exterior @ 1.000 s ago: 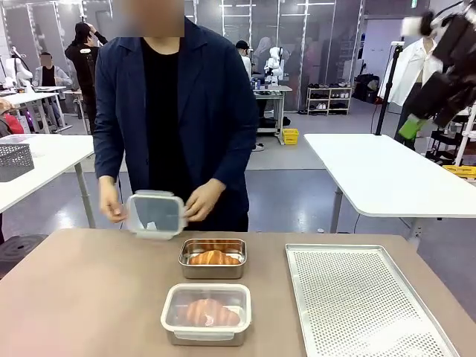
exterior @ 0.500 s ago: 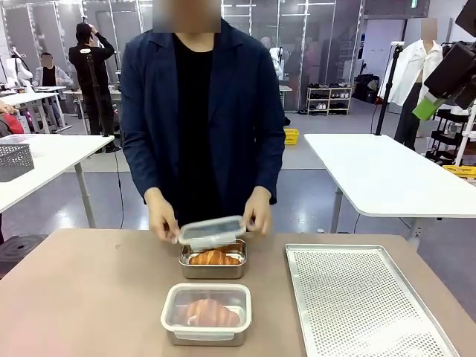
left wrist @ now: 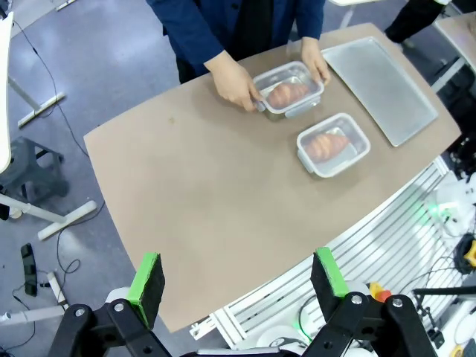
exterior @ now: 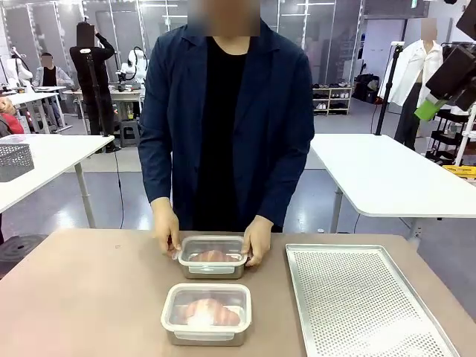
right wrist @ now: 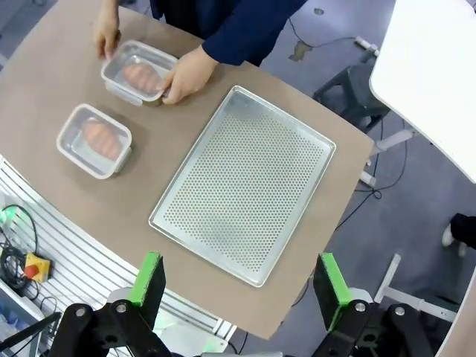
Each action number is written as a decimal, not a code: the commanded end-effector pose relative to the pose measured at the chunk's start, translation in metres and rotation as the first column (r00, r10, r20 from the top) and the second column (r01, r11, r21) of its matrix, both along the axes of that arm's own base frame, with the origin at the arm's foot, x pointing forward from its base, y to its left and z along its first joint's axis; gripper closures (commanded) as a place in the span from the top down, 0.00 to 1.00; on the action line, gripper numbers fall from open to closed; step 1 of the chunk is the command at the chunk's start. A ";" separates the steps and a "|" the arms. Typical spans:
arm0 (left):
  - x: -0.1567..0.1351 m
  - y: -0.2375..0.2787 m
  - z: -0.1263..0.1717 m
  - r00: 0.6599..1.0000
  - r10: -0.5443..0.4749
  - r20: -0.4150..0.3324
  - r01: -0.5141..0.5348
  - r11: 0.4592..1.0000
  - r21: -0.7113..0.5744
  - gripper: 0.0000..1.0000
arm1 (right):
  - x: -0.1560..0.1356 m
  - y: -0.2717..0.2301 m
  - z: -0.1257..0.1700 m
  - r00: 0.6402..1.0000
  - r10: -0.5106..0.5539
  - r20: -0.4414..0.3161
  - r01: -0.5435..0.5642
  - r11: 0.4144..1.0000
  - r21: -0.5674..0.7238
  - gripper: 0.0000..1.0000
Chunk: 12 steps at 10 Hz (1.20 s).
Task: Place the bread into the airtight container.
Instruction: Pick up a Butter Roll and place it into an empty Airtight Container.
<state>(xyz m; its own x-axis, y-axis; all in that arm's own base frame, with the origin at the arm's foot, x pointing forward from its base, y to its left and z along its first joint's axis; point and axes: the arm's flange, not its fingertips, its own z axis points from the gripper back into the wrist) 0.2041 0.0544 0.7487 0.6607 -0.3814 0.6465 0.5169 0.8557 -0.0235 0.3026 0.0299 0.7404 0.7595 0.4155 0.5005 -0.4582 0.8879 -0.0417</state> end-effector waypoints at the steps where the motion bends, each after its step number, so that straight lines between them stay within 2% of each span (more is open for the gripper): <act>1: -0.001 0.000 0.002 1.000 -0.015 -0.001 0.015 1.000 0.005 1.00 | 0.002 -0.001 0.004 1.000 0.000 0.009 0.000 1.000 -0.003 1.00; 12: -0.001 0.000 0.002 1.000 -0.015 -0.001 0.015 1.000 0.005 1.00 | 0.002 -0.001 0.004 1.000 0.000 0.009 0.000 1.000 -0.003 1.00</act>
<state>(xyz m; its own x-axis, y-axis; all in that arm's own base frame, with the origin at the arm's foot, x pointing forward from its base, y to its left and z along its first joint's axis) 0.2041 0.0544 0.7487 0.6607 -0.3814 0.6465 0.5169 0.8557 -0.0235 0.3022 0.0309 0.7415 0.7569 0.4181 0.5023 -0.4610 0.8863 -0.0431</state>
